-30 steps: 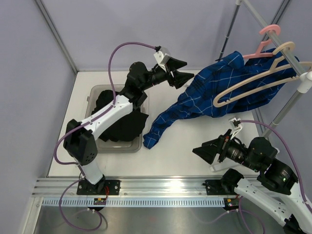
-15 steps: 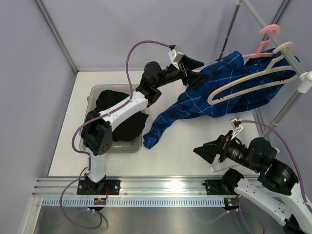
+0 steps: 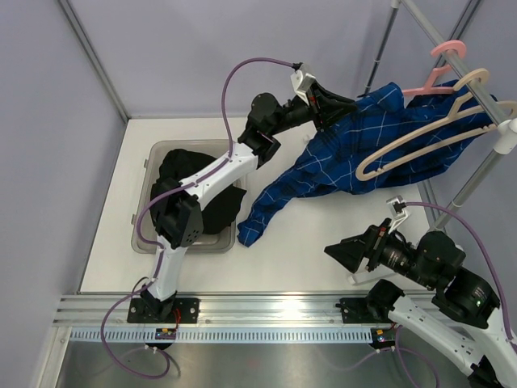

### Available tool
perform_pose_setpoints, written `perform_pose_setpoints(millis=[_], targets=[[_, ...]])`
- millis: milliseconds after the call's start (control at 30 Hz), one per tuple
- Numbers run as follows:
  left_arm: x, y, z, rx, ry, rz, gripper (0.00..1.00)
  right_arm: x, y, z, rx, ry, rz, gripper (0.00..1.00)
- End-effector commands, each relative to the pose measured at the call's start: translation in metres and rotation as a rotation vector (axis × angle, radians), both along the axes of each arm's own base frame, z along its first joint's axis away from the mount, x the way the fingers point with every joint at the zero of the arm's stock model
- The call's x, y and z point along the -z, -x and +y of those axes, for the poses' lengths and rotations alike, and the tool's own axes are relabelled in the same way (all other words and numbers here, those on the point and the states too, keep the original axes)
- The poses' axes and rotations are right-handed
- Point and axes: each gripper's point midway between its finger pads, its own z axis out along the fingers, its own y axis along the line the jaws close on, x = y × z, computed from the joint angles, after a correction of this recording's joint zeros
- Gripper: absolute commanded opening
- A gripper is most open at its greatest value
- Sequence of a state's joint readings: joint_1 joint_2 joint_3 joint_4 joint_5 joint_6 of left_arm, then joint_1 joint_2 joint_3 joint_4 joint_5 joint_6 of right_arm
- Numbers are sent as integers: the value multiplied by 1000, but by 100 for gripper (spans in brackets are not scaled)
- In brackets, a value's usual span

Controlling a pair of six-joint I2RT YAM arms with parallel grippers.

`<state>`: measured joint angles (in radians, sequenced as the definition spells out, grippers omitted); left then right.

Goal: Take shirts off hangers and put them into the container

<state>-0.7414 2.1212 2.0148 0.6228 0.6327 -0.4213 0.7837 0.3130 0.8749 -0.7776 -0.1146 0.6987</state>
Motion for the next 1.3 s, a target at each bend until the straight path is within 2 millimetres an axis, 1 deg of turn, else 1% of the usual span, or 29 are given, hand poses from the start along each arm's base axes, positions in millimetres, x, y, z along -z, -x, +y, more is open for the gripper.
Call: perform_pose_setpoints(millis=[0, 33, 100, 133, 167, 300, 333, 400, 433, 533, 567, 600, 633, 667, 800, 867, 900, 933, 1033, 1100, 1167, 1233, 1267], targets=[[-23, 7, 1, 8, 39, -43, 23, -23, 0, -3, 15, -34, -36, 100], [-23, 6, 0, 0, 36, -45, 20, -22, -2, -2, 13, -28, -32, 100], [-21, 3, -1, -5, 28, -38, 16, -24, -3, 0, 10, -25, -31, 100], [-19, 2, -1, -5, 26, -35, 1, -26, -3, 1, 10, -27, -33, 99], [-20, 0, -1, -9, 29, -27, 0, -27, -4, 1, 10, -28, -34, 100], [-25, 4, -4, 0, 41, -12, 0, -28, -4, 2, 12, -39, -36, 99], [-32, 7, -3, 3, 47, -26, 0, -26, -5, 2, 13, -37, -30, 99], [-37, 10, -4, 6, 50, -22, 0, -23, -6, 2, 16, -31, -25, 99], [-46, 14, -4, 16, 62, -37, 0, -22, -7, 3, 19, -27, -24, 99], [-54, 14, -6, 13, 66, -37, 0, -21, -8, 4, 16, -20, -25, 99], [-73, 18, -3, 9, 92, -64, 0, -22, -8, 5, 14, -19, -26, 99], [-68, 14, -8, 8, 82, -60, 0, -21, -10, 6, 14, -14, -23, 99], [-69, 13, -10, 10, 76, -56, 0, -22, -10, 7, 10, -13, -26, 100], [-88, 18, -6, 10, 109, -83, 0, -23, -10, 8, 9, -12, -26, 100], [-91, 10, -8, -14, 146, -74, 0, -24, -12, 10, 6, -8, -28, 100], [-84, 1, -13, -38, 149, -51, 0, -25, -13, 10, 7, -8, -30, 100], [-90, 3, -13, -37, 163, -57, 0, -25, -13, 10, 7, -7, -31, 99], [-79, -2, -20, -37, 152, -41, 0, -26, -13, 11, 5, -9, -33, 99], [-64, -10, -28, -46, 137, -2, 0, -26, -14, 12, 6, -10, -32, 99], [-48, -18, -34, -55, 110, 28, 0, -25, -15, 12, 7, -10, -32, 99], [-31, -28, -36, -84, 73, 68, 0, -23, -15, 13, 8, -9, -27, 100], [-16, -38, -34, -114, 24, 96, 0, -24, -15, 12, 7, -12, -28, 99], [9, -46, -35, -124, -25, 138, 0, -23, -14, 12, 5, -12, -25, 100]])
